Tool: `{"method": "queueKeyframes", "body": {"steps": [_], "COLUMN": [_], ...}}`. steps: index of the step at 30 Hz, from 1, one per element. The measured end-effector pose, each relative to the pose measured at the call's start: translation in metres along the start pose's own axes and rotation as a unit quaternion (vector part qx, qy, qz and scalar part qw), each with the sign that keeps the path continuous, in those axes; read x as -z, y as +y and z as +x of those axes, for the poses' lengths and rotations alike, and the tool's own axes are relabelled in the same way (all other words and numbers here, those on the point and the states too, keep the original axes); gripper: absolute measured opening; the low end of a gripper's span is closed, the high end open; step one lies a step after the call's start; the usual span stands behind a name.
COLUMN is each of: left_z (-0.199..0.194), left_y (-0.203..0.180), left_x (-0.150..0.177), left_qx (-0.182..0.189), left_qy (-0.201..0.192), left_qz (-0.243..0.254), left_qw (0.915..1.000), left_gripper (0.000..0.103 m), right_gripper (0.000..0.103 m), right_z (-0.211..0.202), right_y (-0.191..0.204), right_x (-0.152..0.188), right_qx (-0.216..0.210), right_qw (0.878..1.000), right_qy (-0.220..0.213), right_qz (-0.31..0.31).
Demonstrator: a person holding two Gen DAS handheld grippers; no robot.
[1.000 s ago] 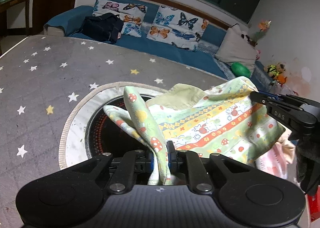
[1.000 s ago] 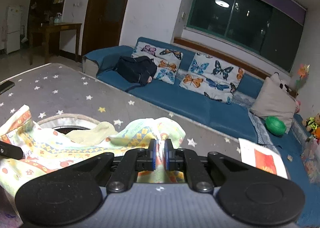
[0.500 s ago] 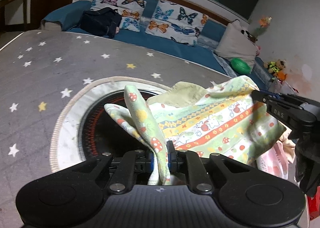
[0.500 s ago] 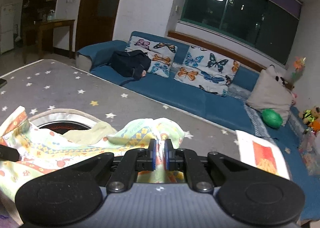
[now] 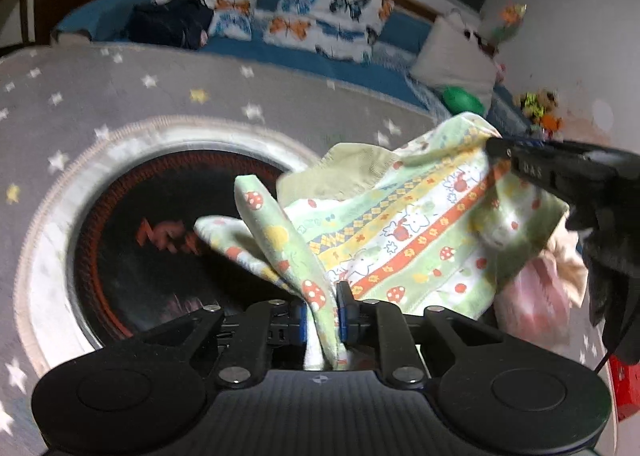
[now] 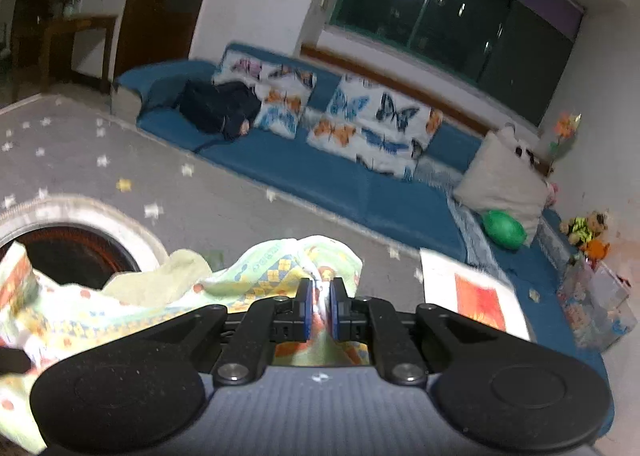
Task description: Fold clothes
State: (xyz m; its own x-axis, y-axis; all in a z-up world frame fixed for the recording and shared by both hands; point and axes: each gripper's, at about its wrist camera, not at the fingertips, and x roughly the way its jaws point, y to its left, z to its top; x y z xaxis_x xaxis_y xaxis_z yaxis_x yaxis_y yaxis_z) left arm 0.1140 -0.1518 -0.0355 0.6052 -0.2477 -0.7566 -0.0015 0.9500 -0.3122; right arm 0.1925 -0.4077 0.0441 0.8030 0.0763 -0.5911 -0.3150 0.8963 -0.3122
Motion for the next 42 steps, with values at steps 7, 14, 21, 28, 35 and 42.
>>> {"method": "queueKeyframes", "body": {"steps": [7, 14, 21, 28, 35, 42], "left_z": [0.002, -0.009, -0.019, -0.032, -0.048, -0.06], "left_y": [0.008, 0.022, 0.032, 0.035, 0.031, 0.025], "left_x": [0.012, 0.011, 0.018, 0.026, 0.033, 0.039], "left_qx": [-0.021, -0.041, -0.043, -0.05, -0.054, -0.053], "left_qy": [0.016, 0.007, 0.003, -0.017, -0.056, -0.083], "left_qz": [0.002, -0.007, -0.018, -0.008, 0.009, 0.031], "left_qw": [0.9997, 0.9991, 0.9989, 0.9986, 0.9969, 0.9946], "left_gripper": [0.044, 0.055, 0.06, 0.071, 0.094, 0.103], "right_gripper": [0.013, 0.043, 0.076, 0.103, 0.103, 0.103], "right_z": [-0.002, -0.024, -0.046, -0.069, -0.081, -0.087], "right_y": [-0.008, -0.017, -0.009, 0.006, 0.016, 0.023], "right_x": [0.016, 0.024, 0.04, 0.056, 0.07, 0.083], "right_qx": [0.003, -0.031, -0.073, -0.095, -0.104, -0.106], "right_qw": [1.0, 0.998, 0.994, 0.992, 0.989, 0.989], "right_qy": [0.008, -0.009, -0.022, -0.038, -0.041, -0.049], "right_qz": [0.012, 0.055, 0.079, 0.079, 0.092, 0.091]}}
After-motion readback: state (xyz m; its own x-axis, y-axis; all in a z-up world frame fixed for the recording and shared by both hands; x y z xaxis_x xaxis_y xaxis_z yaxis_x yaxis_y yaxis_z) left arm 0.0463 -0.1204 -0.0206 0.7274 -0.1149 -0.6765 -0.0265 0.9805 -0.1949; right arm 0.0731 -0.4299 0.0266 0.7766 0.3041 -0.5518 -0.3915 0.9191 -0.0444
